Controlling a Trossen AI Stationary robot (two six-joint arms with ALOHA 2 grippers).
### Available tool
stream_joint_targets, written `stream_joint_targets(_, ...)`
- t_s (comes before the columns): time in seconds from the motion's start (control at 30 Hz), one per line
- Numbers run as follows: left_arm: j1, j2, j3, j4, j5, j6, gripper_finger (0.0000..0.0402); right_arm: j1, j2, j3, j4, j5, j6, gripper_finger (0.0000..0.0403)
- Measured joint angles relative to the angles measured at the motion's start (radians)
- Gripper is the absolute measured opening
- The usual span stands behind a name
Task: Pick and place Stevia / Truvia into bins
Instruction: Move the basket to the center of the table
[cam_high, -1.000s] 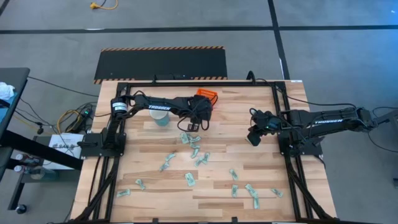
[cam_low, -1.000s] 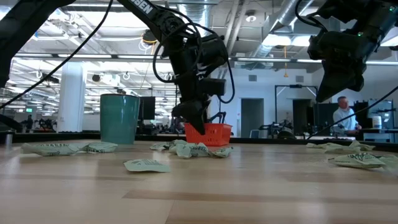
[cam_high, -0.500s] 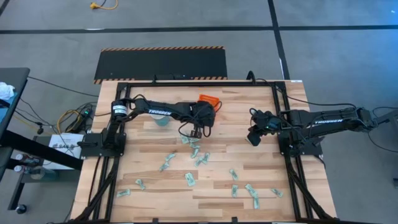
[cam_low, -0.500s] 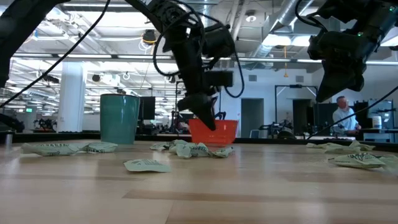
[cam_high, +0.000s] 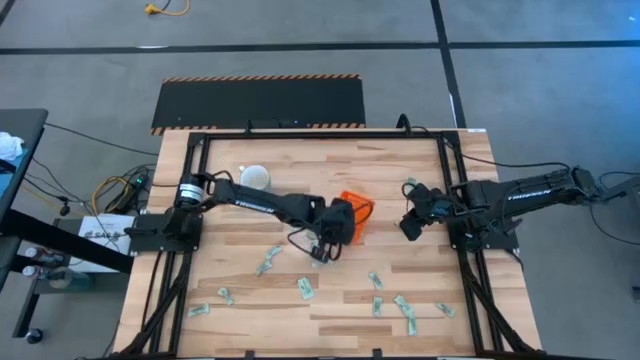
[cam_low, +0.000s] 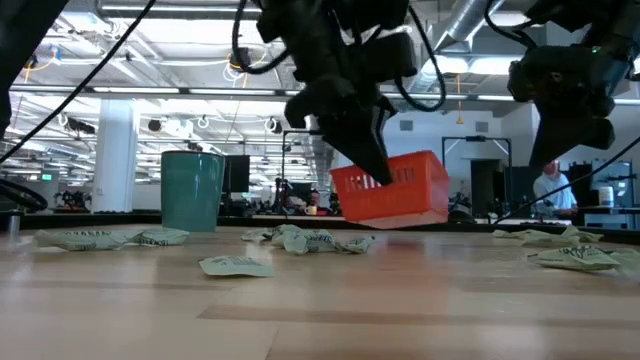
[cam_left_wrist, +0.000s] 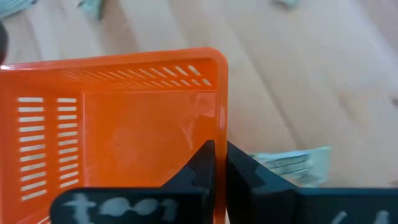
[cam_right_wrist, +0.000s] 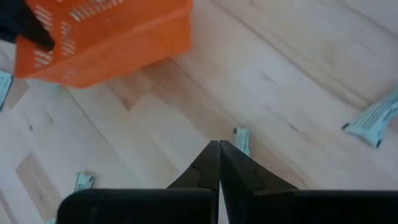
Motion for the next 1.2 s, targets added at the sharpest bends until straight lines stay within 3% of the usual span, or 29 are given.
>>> stream_joint_targets(0.13,-0.026,0.0,0.0,0.002,-0.095,0.001,0.0004,0.064,0.0,0.0,-0.004,0.034,0.054,0.0)
stream_joint_targets(0.43,-0.027,0.0,-0.028,0.041,-0.095,-0.002,0.0004,0.154,0.036,0.0,-0.01,0.072,0.138,0.0)
stream_joint_targets(1.2,-0.028,0.063,-0.027,0.056,-0.094,-0.015,0.0006,0.161,0.184,0.001,-0.007,0.057,0.128,0.0)
